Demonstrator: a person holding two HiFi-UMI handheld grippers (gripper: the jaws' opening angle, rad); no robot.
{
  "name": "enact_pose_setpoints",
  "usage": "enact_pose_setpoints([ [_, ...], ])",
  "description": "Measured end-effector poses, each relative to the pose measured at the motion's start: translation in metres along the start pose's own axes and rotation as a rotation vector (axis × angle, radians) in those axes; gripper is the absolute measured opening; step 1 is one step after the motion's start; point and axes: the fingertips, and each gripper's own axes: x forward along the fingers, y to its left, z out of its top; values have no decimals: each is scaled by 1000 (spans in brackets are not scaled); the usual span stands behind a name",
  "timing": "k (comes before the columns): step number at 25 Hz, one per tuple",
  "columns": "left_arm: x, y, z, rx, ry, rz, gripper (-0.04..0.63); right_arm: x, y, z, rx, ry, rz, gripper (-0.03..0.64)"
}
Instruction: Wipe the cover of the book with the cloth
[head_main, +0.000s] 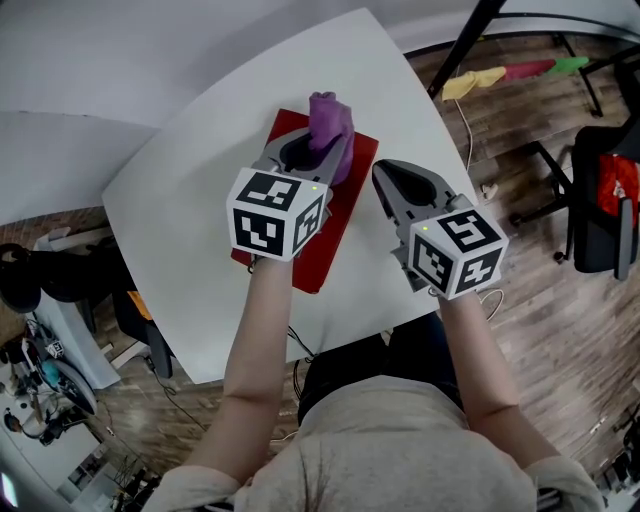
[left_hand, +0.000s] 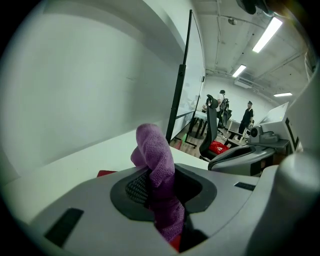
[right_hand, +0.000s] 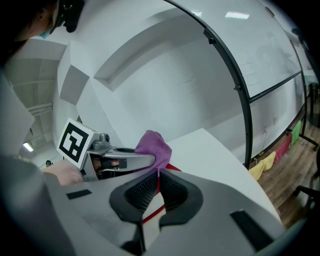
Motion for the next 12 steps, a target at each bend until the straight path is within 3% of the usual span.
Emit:
enact_pose_setpoints([
  [12, 0, -1, -4, -30, -10, -25, 107, 1, 4, -12, 2, 35, 5, 25],
])
